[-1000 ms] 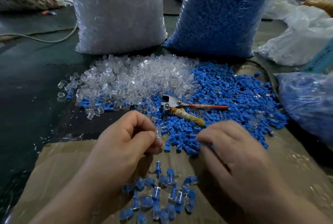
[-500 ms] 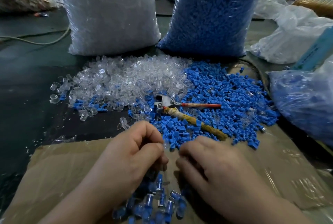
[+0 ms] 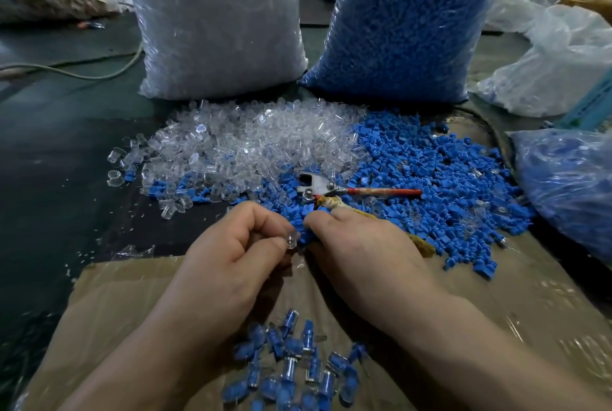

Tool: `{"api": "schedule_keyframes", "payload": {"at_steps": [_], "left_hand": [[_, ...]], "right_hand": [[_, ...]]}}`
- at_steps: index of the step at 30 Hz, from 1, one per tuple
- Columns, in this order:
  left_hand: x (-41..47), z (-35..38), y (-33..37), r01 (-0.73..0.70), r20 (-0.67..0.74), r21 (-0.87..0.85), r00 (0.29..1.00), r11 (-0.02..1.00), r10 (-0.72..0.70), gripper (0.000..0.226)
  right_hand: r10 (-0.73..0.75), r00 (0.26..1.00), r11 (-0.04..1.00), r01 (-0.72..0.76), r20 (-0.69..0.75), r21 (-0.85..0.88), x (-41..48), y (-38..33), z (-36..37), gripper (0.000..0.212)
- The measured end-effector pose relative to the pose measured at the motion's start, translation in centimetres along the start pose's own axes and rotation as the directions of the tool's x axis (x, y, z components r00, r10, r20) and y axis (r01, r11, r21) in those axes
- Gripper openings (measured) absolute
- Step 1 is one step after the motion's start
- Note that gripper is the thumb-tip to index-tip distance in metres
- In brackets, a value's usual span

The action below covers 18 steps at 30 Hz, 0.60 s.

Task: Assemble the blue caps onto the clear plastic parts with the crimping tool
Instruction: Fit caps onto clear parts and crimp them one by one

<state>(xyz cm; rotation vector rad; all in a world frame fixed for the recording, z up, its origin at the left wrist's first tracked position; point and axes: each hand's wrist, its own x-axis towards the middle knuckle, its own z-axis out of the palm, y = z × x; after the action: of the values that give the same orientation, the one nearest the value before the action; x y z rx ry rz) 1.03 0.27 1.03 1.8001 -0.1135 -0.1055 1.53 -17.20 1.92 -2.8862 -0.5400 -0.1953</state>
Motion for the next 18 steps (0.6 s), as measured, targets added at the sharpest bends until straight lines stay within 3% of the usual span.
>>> {"api": "schedule_keyframes", "payload": {"at_steps": [4,9,13,16,18], "left_hand": [[0.5,-0.6,-0.2,0.104,-0.078,-0.321,0.988,0.941,-0.136,0.016],[1.1,-1.3,-1.1,0.053,-0.191,-0.267,0.976,0.962,-0.107,0.012],[0.9,-0.9,-1.1,0.134,-0.108,-0.25,0.98,0.959,-0.165,0.028],[0.5,-0.4,-0.8,0.198,-0.038,-0.268,0.976,0.943,-0.216,0.016],[0.3,-0.3,-0.6,0.201,-0.026,-0.237,0.977,0.951,-0.213,0.005]], "right_hand": [[0.112,0.986,0.96,-0.076,-0.12,0.271,-0.7,1.0,0.2,0.011],[0.141,0.98,0.925,-0.081,-0.139,0.372,-0.2,1.7,0.0,0.019],[0.114,0.988,0.926,-0.068,-0.102,0.372,0.1,1.8,-0.6,0.022],[0.133,0.989,0.89,-0.092,-0.063,0.447,-0.7,2.0,-1.6,0.024],[0.128,0.991,0.861,-0.133,0.045,0.491,-1.3,2.0,-2.4,0.027]]}}
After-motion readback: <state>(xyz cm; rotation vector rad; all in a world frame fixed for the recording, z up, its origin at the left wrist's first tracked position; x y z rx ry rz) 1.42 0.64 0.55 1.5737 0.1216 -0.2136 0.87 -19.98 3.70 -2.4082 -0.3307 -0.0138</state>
